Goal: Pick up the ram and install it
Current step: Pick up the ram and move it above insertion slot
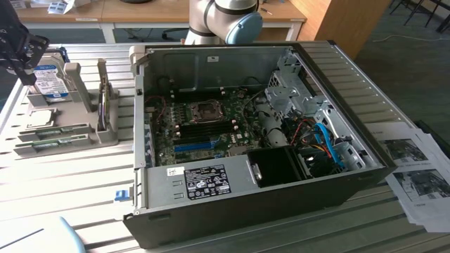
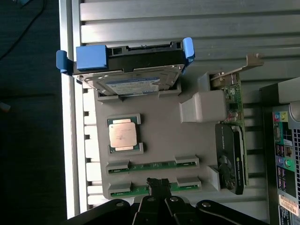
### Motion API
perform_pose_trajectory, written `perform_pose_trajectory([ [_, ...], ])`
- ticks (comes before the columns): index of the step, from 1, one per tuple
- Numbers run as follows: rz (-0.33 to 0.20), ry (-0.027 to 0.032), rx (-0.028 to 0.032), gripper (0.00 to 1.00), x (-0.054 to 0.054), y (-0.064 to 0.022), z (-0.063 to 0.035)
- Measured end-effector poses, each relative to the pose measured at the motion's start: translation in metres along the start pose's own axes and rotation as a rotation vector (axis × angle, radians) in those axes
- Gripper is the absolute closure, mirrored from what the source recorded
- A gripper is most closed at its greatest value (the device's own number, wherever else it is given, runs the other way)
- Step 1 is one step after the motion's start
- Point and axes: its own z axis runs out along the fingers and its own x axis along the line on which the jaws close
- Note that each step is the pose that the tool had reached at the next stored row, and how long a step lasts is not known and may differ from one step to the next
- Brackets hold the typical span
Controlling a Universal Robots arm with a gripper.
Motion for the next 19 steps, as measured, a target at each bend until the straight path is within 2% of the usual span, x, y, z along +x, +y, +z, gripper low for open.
perform_pose_trajectory([
  [9,-0.008,0.0003,0.0002,0.91,0.0,0.0,0.0],
  [19,-0.07,0.0027,0.0012,0.91,0.0,0.0,0.0],
])
